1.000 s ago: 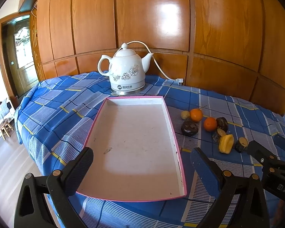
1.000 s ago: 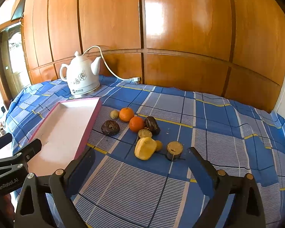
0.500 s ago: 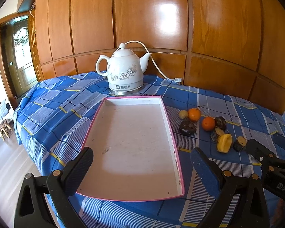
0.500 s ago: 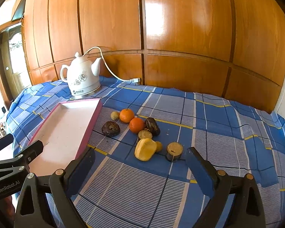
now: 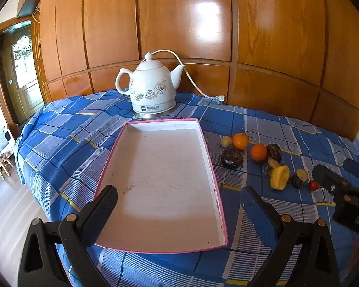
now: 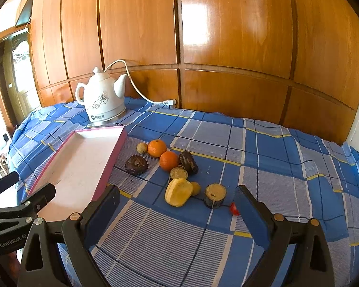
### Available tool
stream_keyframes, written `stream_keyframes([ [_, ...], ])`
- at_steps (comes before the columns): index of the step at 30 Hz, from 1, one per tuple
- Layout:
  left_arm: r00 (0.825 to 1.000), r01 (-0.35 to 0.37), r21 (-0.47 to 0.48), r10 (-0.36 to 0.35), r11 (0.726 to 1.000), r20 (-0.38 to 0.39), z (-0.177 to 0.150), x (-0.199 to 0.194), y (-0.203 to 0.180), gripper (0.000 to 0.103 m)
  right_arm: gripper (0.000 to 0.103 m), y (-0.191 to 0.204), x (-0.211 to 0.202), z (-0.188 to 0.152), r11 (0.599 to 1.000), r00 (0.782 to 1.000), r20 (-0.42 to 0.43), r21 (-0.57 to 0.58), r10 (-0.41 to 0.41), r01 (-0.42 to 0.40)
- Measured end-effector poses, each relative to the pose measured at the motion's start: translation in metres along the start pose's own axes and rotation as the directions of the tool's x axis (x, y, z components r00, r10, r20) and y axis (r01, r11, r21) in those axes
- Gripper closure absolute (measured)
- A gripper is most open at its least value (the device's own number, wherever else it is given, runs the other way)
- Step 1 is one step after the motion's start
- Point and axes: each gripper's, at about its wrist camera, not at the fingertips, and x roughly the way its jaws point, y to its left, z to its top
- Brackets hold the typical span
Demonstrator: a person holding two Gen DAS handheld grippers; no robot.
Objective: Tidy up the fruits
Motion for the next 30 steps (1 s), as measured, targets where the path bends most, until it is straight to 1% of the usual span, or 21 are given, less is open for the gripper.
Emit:
stream_keyframes([
  [1,1.000,0.012,0.002,-0.012,1.000,-0.002,0.000,0.001,0.000,0.000,0.005,-0.004,0.001,0.003,1.000,1.000,-0.006,-0.006,0.005,-0.005],
  [3,0.998,0.067,0.000,-0.067,0.998,-0.017,0.001,0.002,-0.001,0.000,0.006,-0.013,0.004,0.009,1.000,0.999,-0.029,-0.002,0.028,-0.028],
  [5,0.988,0.149,-0.024,-0.149,0.989,-0.039,0.002,0.004,0.000,0.000,0.009,-0.026,0.009,0.017,0.999,0.997,-0.063,0.004,0.052,-0.052],
  [6,0.977,0.201,-0.050,-0.203,0.978,-0.057,0.002,0.006,0.001,0.000,0.013,-0.033,0.012,0.020,0.998,0.995,-0.084,0.005,0.061,-0.060],
  [8,0.969,0.229,-0.054,-0.233,0.972,-0.082,0.003,0.010,-0.002,0.000,0.017,-0.053,0.023,0.026,0.996,0.985,-0.148,0.033,0.086,-0.082],
  [10,0.965,0.239,-0.037,-0.241,0.970,-0.100,0.004,0.012,-0.006,0.001,0.021,-0.073,0.033,0.028,0.994,0.974,-0.200,0.062,0.105,-0.094],
  [12,0.956,0.266,-0.037,-0.268,0.963,-0.117,0.006,0.015,-0.010,0.002,0.024,-0.091,0.042,0.028,0.995,0.971,-0.223,0.067,0.083,-0.070],
  [13,0.955,0.269,-0.032,-0.271,0.963,-0.123,0.007,0.017,-0.011,0.002,0.025,-0.102,0.048,0.027,0.995,0.969,-0.237,0.079,0.070,-0.052],
  [15,0.947,0.287,-0.025,-0.287,0.958,-0.145,0.010,0.021,-0.016,0.008,0.028,-0.119,0.056,0.024,0.991,0.964,-0.254,0.130,0.076,-0.044],
  [18,0.929,0.325,-0.009,-0.322,0.946,-0.183,0.014,0.028,-0.028,0.014,0.032,-0.138,0.064,0.017,0.977,0.959,-0.272,0.213,0.084,-0.025],
  [20,0.925,0.336,0.029,-0.324,0.942,-0.197,0.015,0.032,-0.039,0.018,0.035,-0.146,0.066,0.017,0.963,0.953,-0.281,0.267,0.113,-0.036],
  [23,0.915,0.362,0.086,-0.337,0.928,-0.220,0.016,0.037,-0.058,0.026,0.035,-0.150,0.065,0.020,0.958,0.953,-0.275,0.285,0.124,-0.042],
  [25,0.904,0.383,0.107,-0.350,0.917,-0.245,0.017,0.044,-0.071,0.033,0.035,-0.149,0.066,0.019,0.955,0.948,-0.288,0.292,0.135,-0.048],
  [27,0.892,0.405,0.129,-0.359,0.905,-0.276,0.017,0.052,-0.084,0.047,0.035,-0.148,0.068,0.017,0.955,0.941,-0.308,0.294,0.139,-0.045],
  [29,0.879,0.428,0.153,-0.371,0.891,-0.299,0.017,0.060,-0.099,0.054,0.037,-0.148,0.072,0.016,0.951,0.935,-0.320,0.304,0.152,-0.051],
  [30,0.872,0.439,0.155,-0.378,0.885,-0.311,0.017,0.065,-0.106,0.055,0.037,-0.148,0.073,0.016,0.949,0.932,-0.324,0.312,0.160,-0.055],
])
